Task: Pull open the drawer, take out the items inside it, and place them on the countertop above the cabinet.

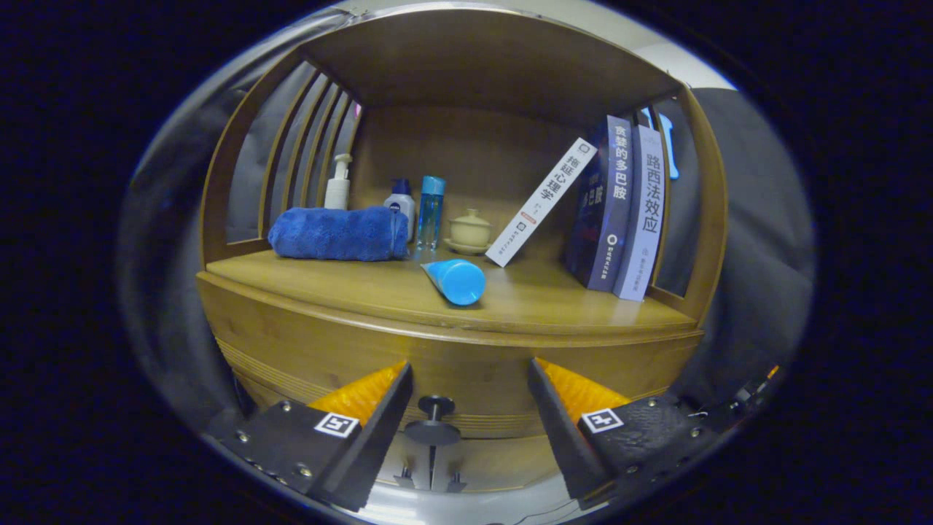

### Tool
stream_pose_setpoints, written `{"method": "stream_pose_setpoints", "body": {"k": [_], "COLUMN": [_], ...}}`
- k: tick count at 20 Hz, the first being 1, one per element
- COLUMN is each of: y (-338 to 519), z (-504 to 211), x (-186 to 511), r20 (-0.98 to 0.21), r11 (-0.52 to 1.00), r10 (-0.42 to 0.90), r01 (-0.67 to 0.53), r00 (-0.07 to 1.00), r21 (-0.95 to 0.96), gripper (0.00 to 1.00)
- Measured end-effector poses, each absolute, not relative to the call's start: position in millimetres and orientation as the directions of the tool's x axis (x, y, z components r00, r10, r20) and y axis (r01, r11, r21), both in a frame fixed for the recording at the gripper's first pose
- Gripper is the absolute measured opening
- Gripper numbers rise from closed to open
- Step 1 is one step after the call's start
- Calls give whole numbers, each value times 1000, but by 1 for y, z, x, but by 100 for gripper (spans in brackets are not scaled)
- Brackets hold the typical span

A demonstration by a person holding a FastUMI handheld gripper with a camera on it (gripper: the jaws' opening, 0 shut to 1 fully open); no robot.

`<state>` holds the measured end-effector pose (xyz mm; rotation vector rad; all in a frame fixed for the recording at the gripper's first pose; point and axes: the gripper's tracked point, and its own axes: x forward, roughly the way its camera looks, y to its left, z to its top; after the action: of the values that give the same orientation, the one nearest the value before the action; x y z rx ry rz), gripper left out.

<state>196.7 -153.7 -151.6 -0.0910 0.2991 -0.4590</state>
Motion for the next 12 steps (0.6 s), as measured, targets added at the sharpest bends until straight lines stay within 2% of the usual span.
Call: {"method": "stream_pose_setpoints", "body": {"k": [5, 12], "y": [-152, -145], "z": [-146, -89], "x": [194, 178], "r20": [-264, -142], "r11": [896, 916], "r10": [-443, -401], "r01": [424, 392], "r00": [857, 905], "r21": [-129, -88], "gripper": [96, 96]}}
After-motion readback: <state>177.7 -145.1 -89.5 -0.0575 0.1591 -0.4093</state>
